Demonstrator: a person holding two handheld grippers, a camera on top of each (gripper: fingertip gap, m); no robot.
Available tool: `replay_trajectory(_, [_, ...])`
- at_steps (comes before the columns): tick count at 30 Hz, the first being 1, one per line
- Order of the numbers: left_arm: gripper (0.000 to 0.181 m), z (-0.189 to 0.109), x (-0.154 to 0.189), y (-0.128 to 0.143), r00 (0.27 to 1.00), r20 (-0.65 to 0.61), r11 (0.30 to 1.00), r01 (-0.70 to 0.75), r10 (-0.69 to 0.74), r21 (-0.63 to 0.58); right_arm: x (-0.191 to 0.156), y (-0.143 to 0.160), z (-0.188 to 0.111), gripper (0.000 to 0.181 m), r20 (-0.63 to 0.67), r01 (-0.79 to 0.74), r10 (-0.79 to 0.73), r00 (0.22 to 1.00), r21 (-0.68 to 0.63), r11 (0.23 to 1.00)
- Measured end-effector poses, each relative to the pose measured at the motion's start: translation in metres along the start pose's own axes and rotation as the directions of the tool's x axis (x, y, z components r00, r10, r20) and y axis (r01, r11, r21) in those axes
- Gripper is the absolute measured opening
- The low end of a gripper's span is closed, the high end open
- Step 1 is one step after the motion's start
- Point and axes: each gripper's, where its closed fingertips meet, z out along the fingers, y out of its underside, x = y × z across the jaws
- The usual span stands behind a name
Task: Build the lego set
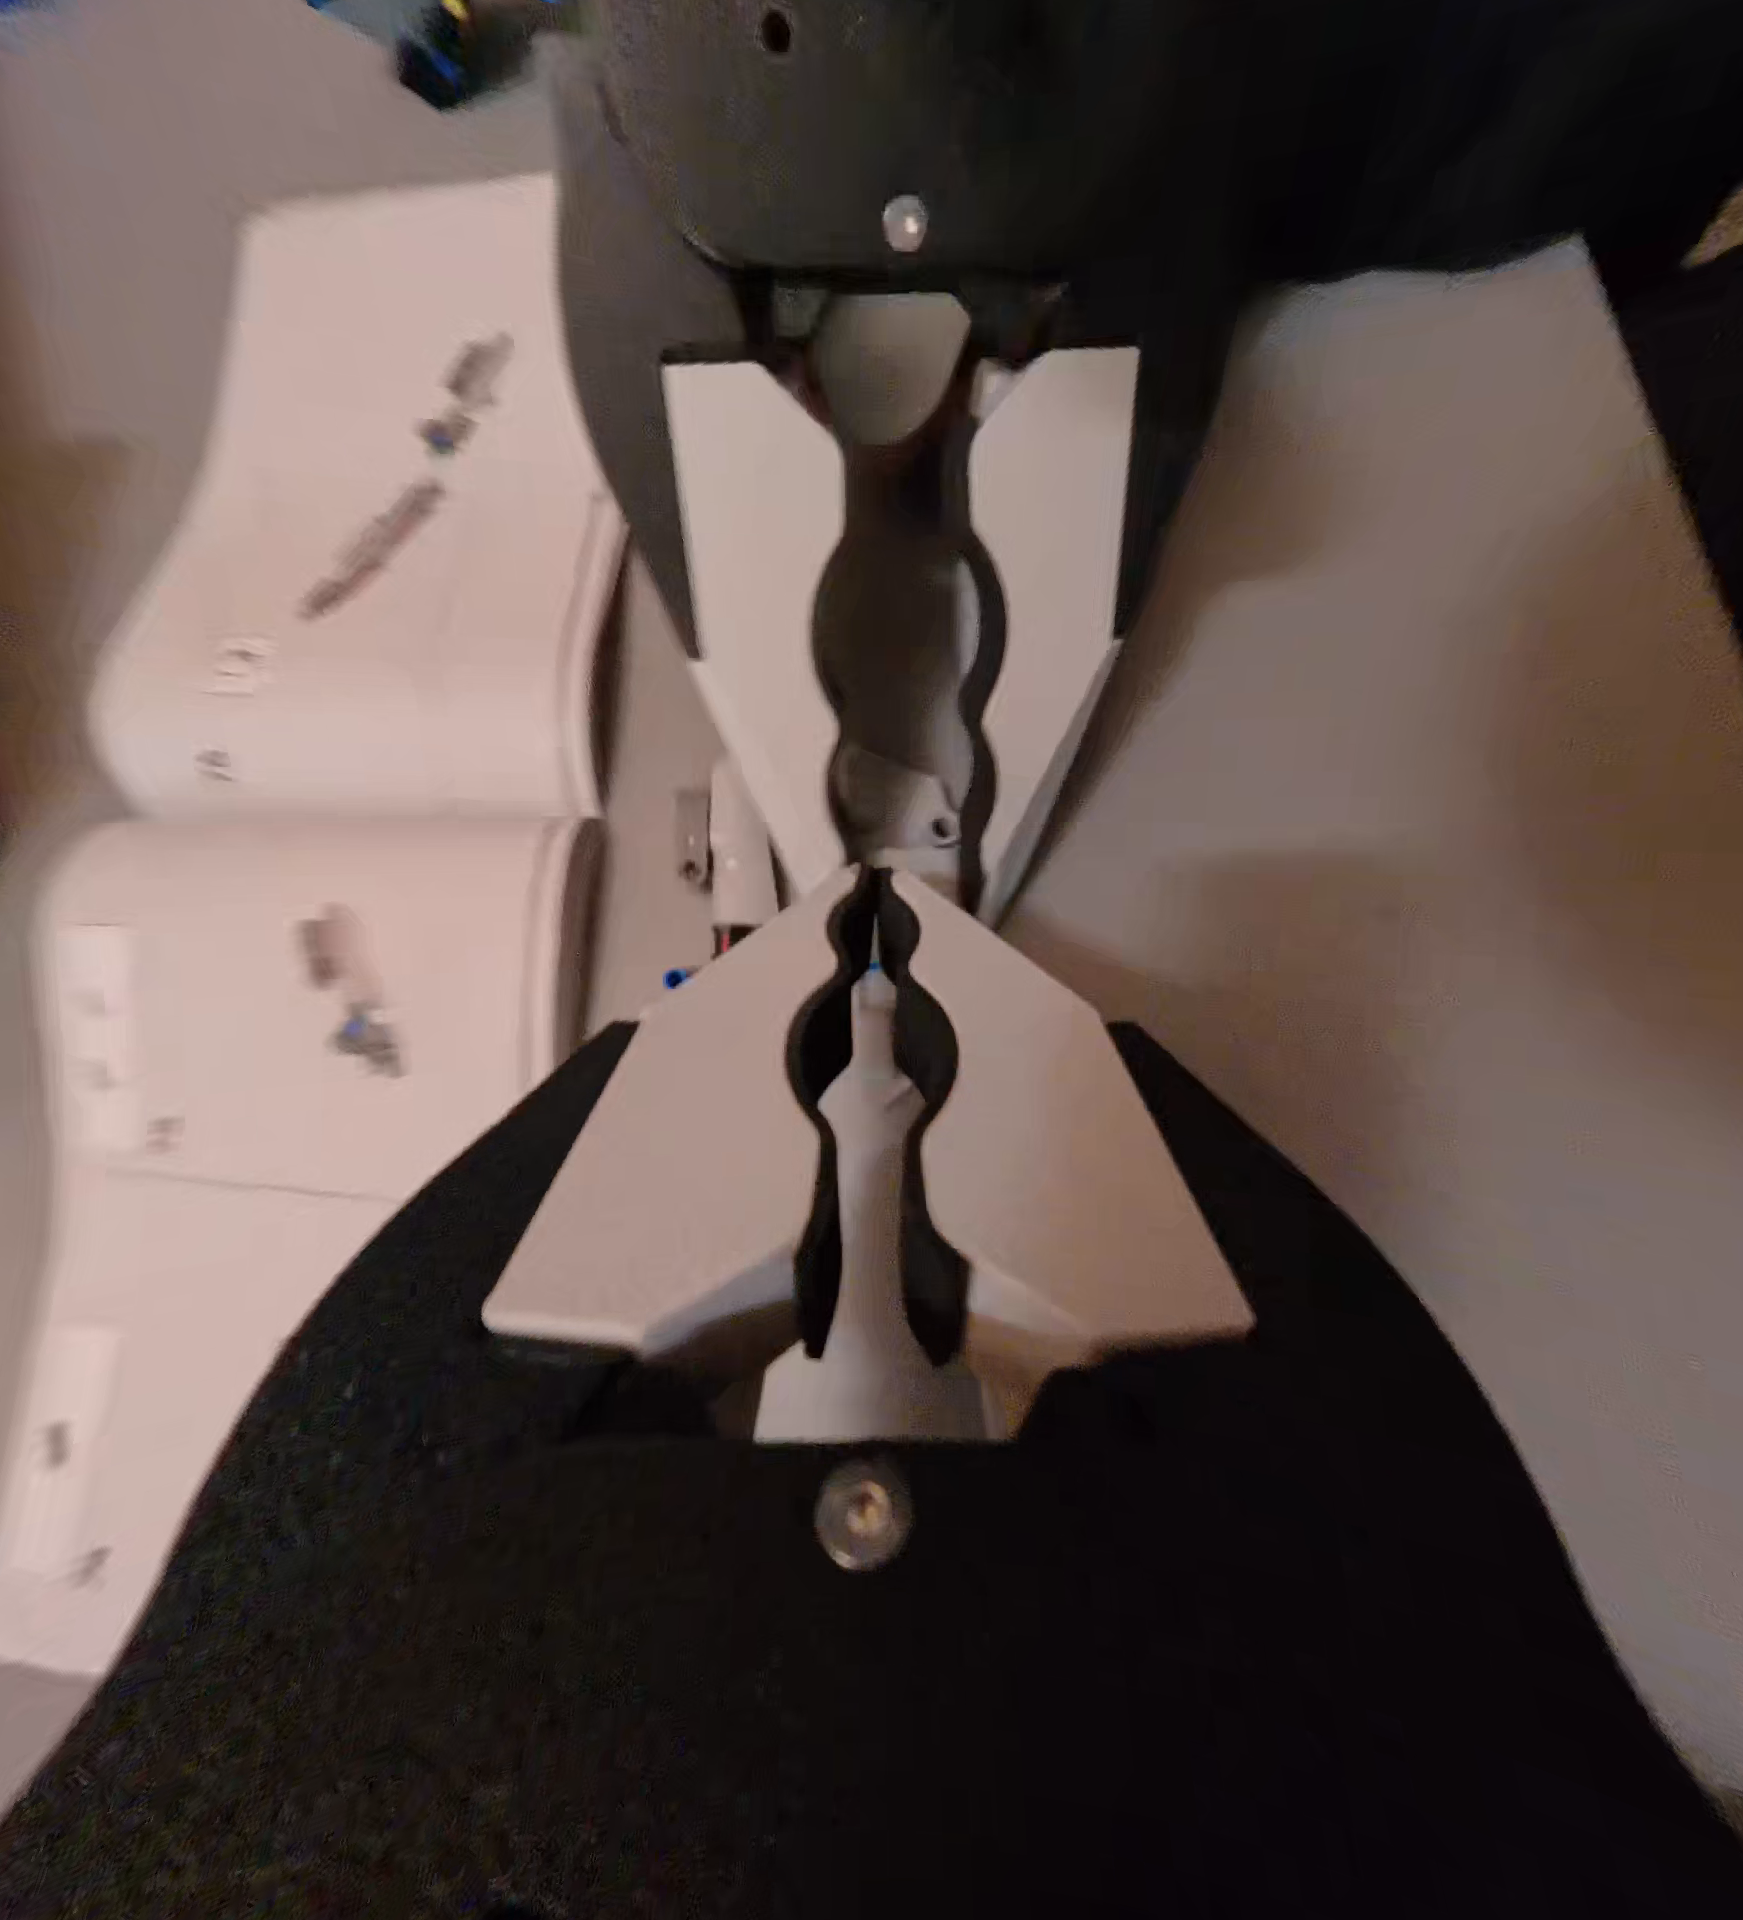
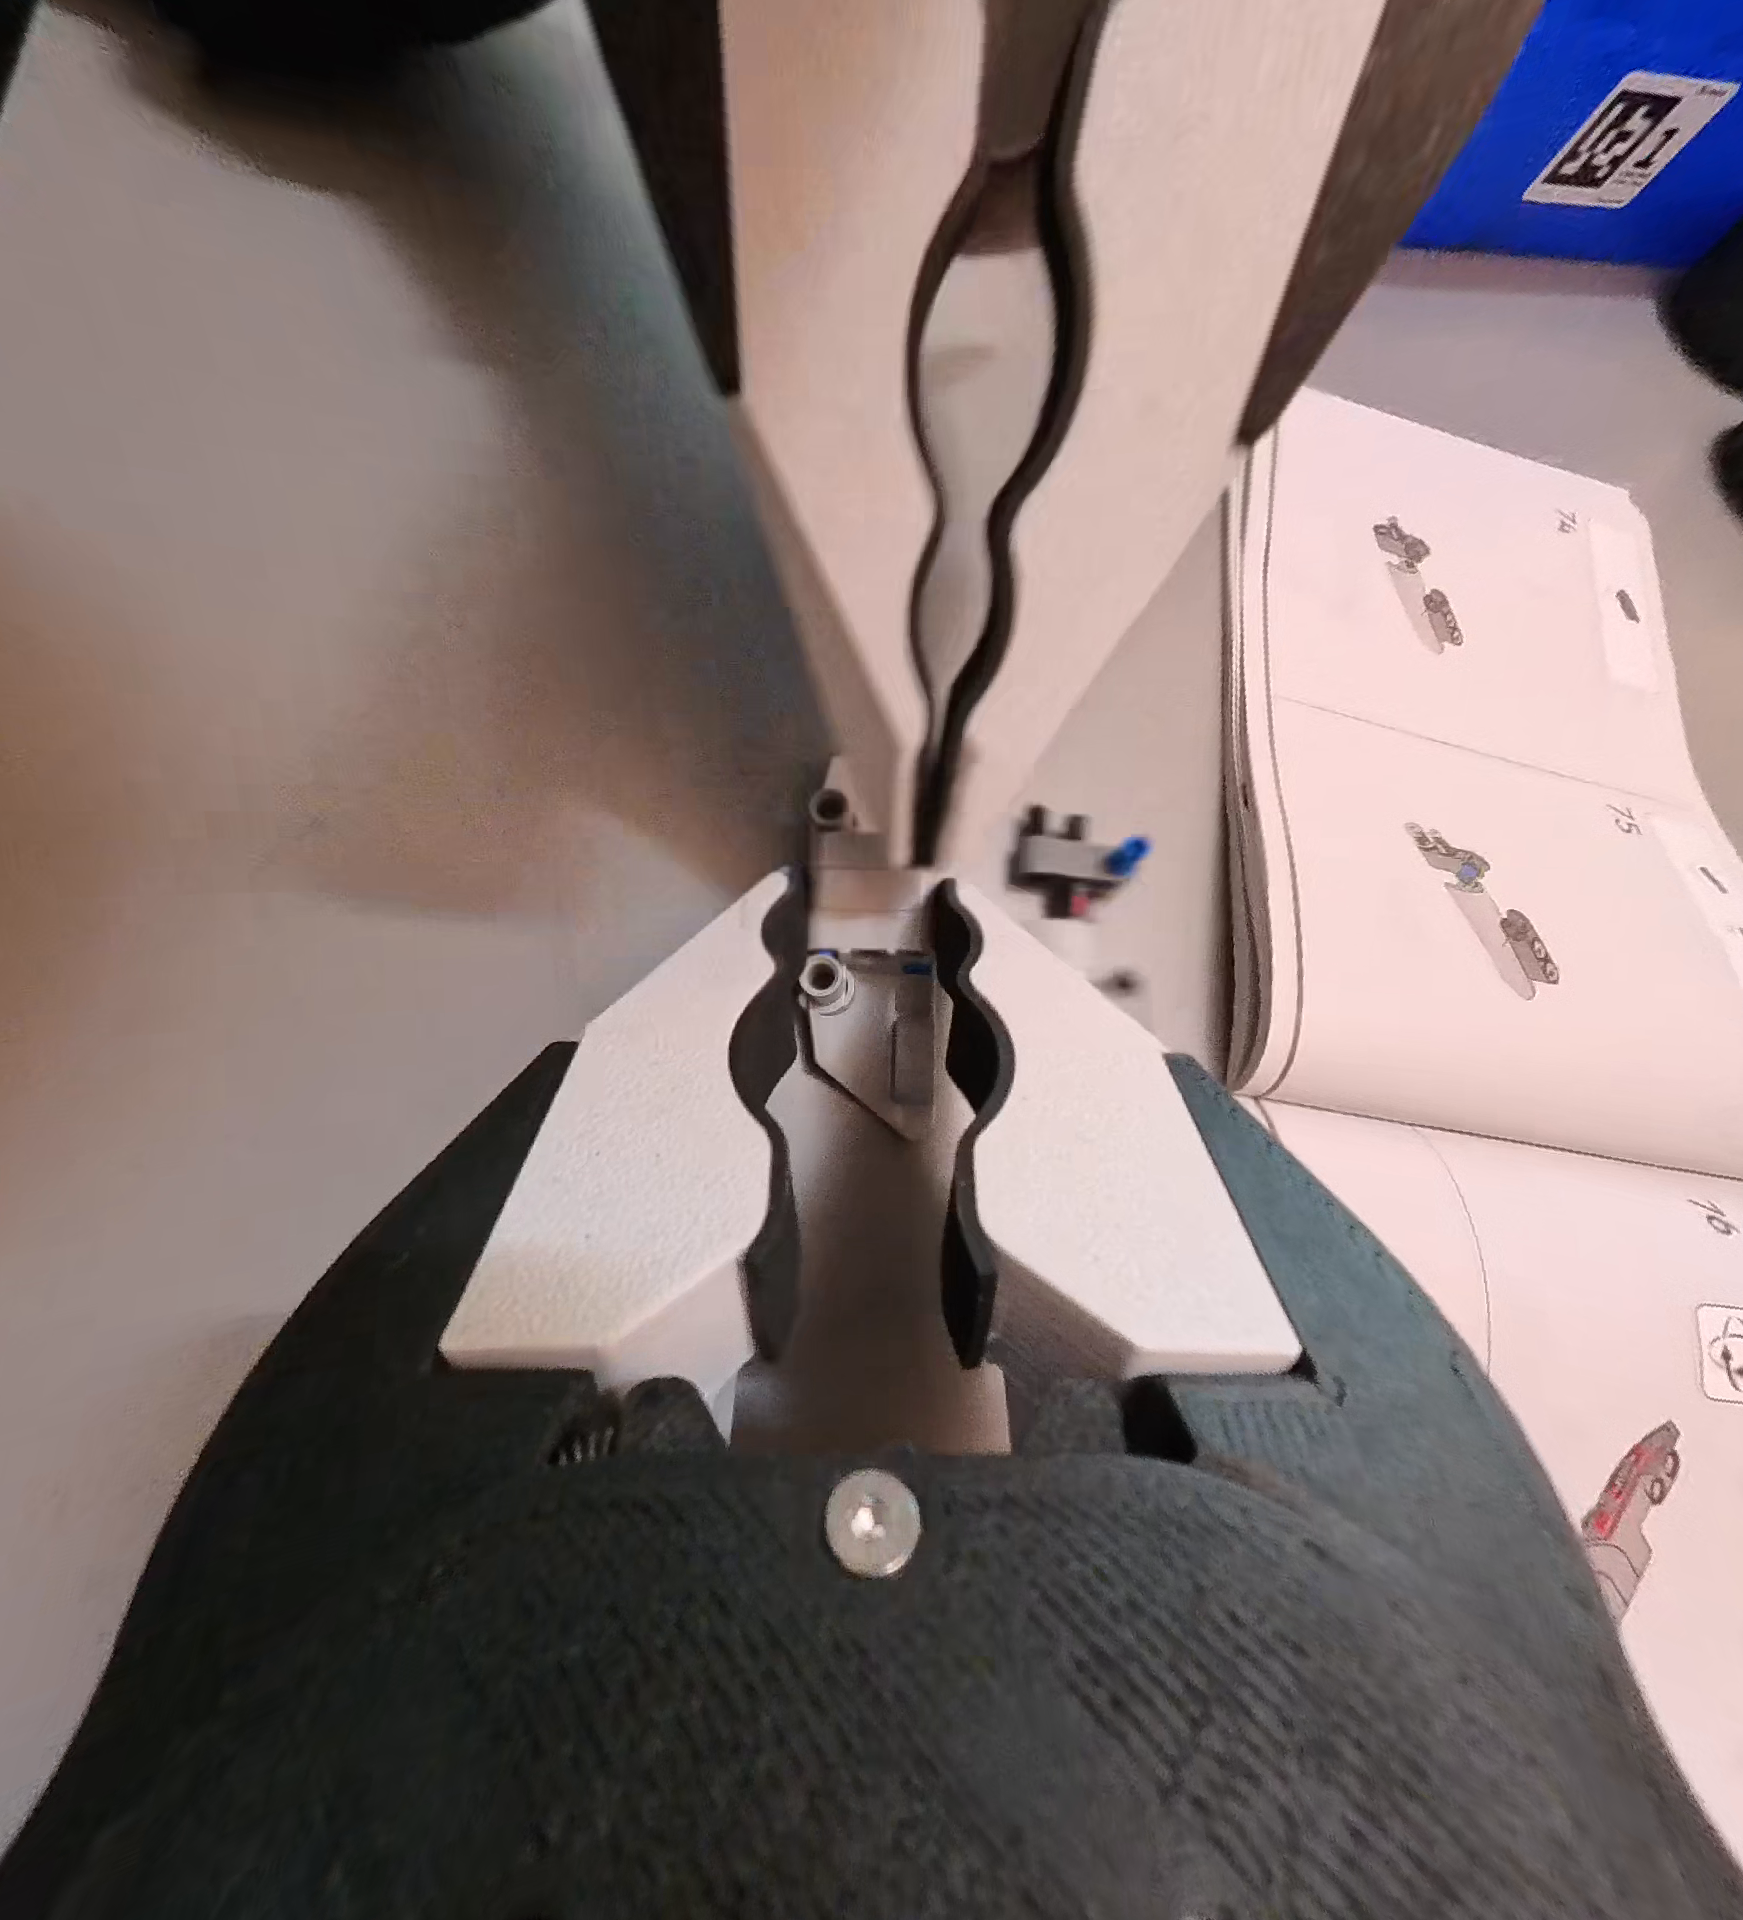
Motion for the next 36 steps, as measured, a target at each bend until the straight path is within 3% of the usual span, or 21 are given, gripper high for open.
replay_trajectory(1, [0.0,-0.006,-0.004,-0.003,1.0,0.02,0.999,-0.014,0.013,0.049,0.0,0.0,0.0,0.023,0.002,-0.002,0.002,1.0,0.0,1.0])
replay_trajectory(3, [0.0,-0.019,-0.011,-0.007,0.999,-0.008,0.985,0.051,-0.05,0.163,0.0,0.0,0.0,0.023,0.017,-0.017,0.017,1.0,-0.001,1.0])
replay_trajectory(9, [0.0,-0.037,-0.035,0.024,0.998,0.026,0.989,0.056,-0.06,0.133,-0.001,0.0,0.0,0.023,0.013,-0.005,0.005,1.0,0.002,1.0])
replay_trajectory(15, [0.018,-0.012,-0.053,0.032,0.991,0.132,0.999,0.029,-0.033,0.035,-0.004,-0.001,-0.001,0.023,0.032,0.003,-0.004,0.999,0.007,1.0])
replay_trajectory(19, [0.017,0.002,-0.048,0.039,0.994,0.056,0.992,0.101,-0.097,-0.08,-0.004,-0.001,-0.001,0.022,0.012,0.022,-0.022,1.0,0.01,1.0])
replay_trajectory(25, [0.017,0.015,-0.051,0.031,0.969,0.077,0.97,0.239,-0.236,-0.036,-0.002,0.0,-0.003,0.023,-0.021,0.02,-0.02,1.0,0.007,1.0])
replay_trajectory(29, [0.01,0.013,-0.052,0.033,0.965,0.143,0.973,0.229,-0.22,-0.043,-0.005,0.003,-0.01,0.03,-0.024,0.041,-0.041,0.999,0.014,0.999])
replay_trajectory(32, [0.009,0.001,-0.046,0.039,0.954,0.183,0.967,0.25,-0.238,-0.048,0.002,0.003,-0.032,0.043,-0.074,0.056,-0.056,0.996,0.002,0.998])
replay_trajectory(36, [0.009,-0.023,-0.031,0.035,0.931,0.194,0.949,0.317,-0.31,-0.003,0.028,-0.01,-0.053,0.037,-0.258,0.087,-0.077,0.963,0.029,0.996])
